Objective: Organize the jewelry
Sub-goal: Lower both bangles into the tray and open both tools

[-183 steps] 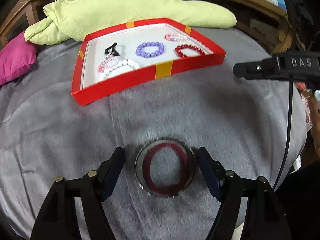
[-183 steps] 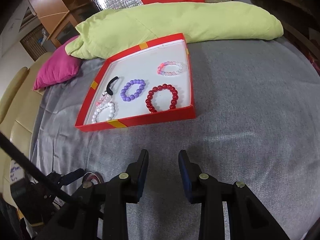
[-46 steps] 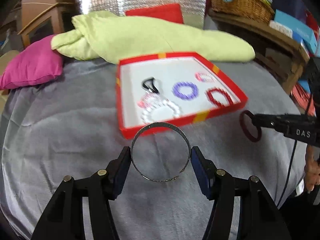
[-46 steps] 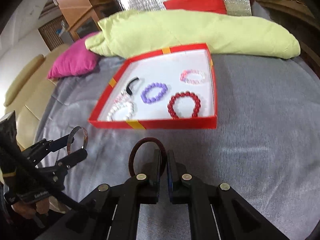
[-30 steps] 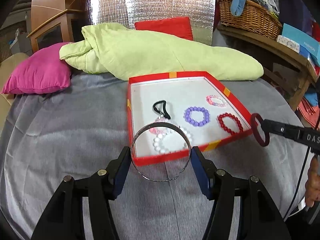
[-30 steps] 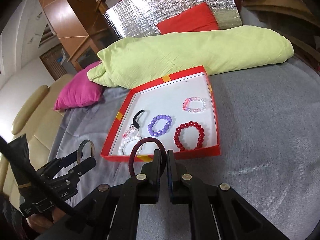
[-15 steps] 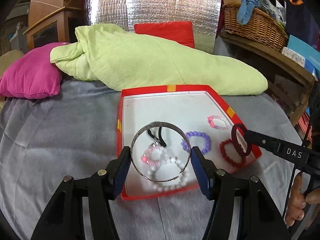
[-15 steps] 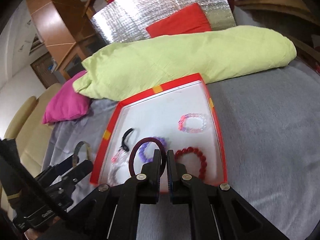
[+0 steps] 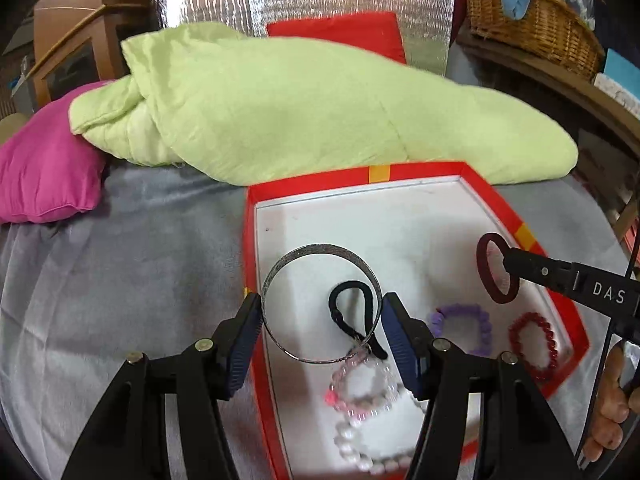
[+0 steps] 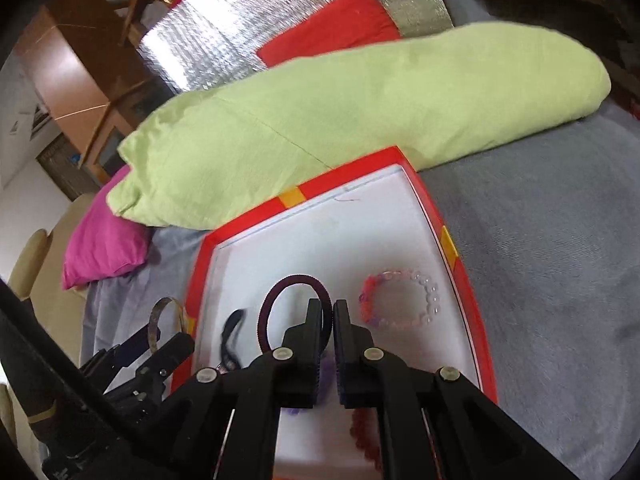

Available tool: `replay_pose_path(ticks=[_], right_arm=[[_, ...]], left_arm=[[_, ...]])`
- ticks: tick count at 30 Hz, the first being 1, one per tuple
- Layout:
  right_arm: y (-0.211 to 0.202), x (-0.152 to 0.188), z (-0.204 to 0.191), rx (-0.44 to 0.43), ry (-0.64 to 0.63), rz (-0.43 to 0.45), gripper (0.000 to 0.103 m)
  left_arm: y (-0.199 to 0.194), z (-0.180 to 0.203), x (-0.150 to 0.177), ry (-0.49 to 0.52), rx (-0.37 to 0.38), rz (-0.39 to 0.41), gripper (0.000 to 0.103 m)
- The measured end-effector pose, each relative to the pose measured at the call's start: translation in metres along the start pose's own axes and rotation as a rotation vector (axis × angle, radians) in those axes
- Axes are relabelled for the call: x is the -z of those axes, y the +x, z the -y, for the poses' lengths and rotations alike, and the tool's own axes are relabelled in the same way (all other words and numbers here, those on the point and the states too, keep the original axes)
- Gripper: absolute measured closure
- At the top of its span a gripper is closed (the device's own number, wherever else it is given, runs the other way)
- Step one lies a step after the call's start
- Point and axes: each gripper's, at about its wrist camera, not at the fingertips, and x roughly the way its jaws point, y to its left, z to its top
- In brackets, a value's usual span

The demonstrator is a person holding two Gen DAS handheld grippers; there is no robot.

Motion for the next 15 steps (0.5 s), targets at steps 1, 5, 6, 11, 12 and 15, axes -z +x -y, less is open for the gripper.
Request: replay_pose_path(ticks=[1,5,6,11,12,15], right_arm=[[0.005,-0.001,0.001,0.002,0.004,-0.005,0.097],[0.022,-0.009,0.0,0.01,0.021,-0.019,0.097],[0.026,-0.011,0.0,0.01,0.028,-0.022,0.097],[0.042,-0.018,0.0,0.017,0.055,-0.043,0.097],[0.043,-0.019,0.0,0.019,0.055,-0.048,0.096],[0.046,-0.02,0.004,0.007,0.081,-0.049,0.093]], left_arm=[[0.004,0.001,-0.001,0.005,0.001,-0.007,0.041],[0.019,0.009,-0.007,0.035,-0.02,-0.038,0.041],[0.021,0.01,-0.008,0.037,-0.021,-0.043,0.04],[0.033,0.014,-0.009,0.056,-0.032,-0.082,0.04],[0.034,0.013,-0.009,0.052,-0.025,-0.086,0.04],[0.036,0.013,-0.009,0.044,-0.017,-0.096,0.04]])
